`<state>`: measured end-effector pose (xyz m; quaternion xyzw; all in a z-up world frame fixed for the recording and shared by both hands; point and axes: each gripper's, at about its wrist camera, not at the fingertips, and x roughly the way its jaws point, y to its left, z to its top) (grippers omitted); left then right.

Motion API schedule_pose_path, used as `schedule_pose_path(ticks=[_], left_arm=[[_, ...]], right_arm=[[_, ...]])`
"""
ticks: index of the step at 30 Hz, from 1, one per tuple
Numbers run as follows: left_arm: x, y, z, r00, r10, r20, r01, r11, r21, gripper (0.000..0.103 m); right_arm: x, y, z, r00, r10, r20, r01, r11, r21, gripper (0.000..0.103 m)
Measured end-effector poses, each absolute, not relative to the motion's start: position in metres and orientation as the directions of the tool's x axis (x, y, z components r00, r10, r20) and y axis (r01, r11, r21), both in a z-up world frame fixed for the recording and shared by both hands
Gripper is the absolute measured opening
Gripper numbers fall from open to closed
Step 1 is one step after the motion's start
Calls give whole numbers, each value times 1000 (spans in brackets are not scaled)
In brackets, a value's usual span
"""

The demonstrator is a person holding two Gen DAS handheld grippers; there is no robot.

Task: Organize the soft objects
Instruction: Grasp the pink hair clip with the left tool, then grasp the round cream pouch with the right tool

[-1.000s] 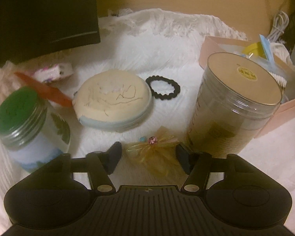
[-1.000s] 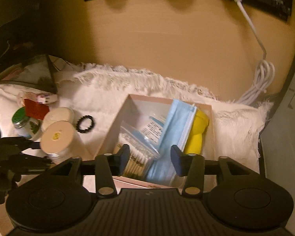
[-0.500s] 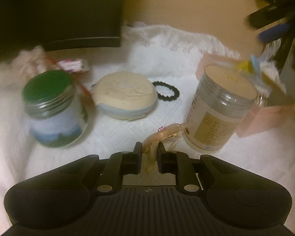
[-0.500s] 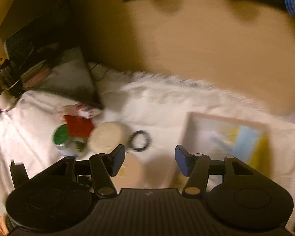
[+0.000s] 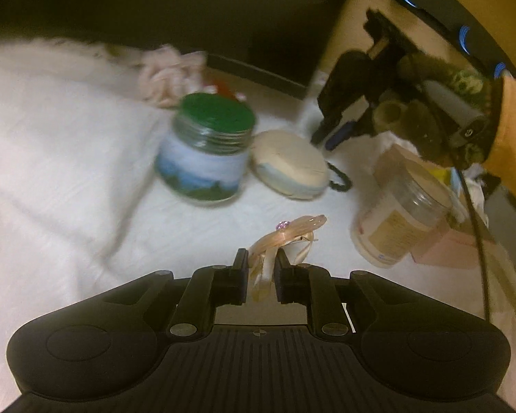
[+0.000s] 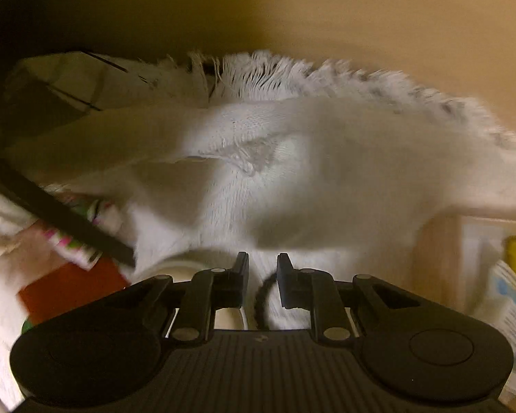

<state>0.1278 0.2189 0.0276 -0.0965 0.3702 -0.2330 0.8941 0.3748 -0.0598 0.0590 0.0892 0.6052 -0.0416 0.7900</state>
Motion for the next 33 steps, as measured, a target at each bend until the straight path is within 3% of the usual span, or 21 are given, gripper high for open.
schedule_pose_path(ticks=[3,7,8,9,11,15,20,27,33], left_arm=[[127,235,26,621,-481,-618,315,876,-365,18],[134,246,23,621,-493,-609,286,866,-409,18],[137,247,22,618,-502,-605,280,860,-427,18],[139,246,20,613,-510,-603,276,854,-441,18],[145,240,17,598,-538,-594,277,835,-476,18],[152,222,20,567,-596,-568,323,796,-512,18],[164,201,18,552,-580,-599,328,812,-483,18],[173,193,4,523,-574,-630,299,816,-495,18],[179,192,-1,528,-556,-643,282,828,-485,13]], right_arm=[[377,-52,46,164,116,-980,113,984,136,16],[346,-41,62,53,205,-977,-133,971,196,16],[338,-42,70,64,223,-973,-167,963,210,23],[331,-43,79,82,243,-967,-196,955,223,41],[324,-42,89,114,259,-959,-207,950,232,64],[337,-31,87,148,273,-951,-127,959,255,64],[361,-16,58,115,191,-975,-59,981,185,65],[366,-19,43,9,309,-951,-19,951,309,68],[338,-37,84,29,380,-924,-73,923,378,63]])
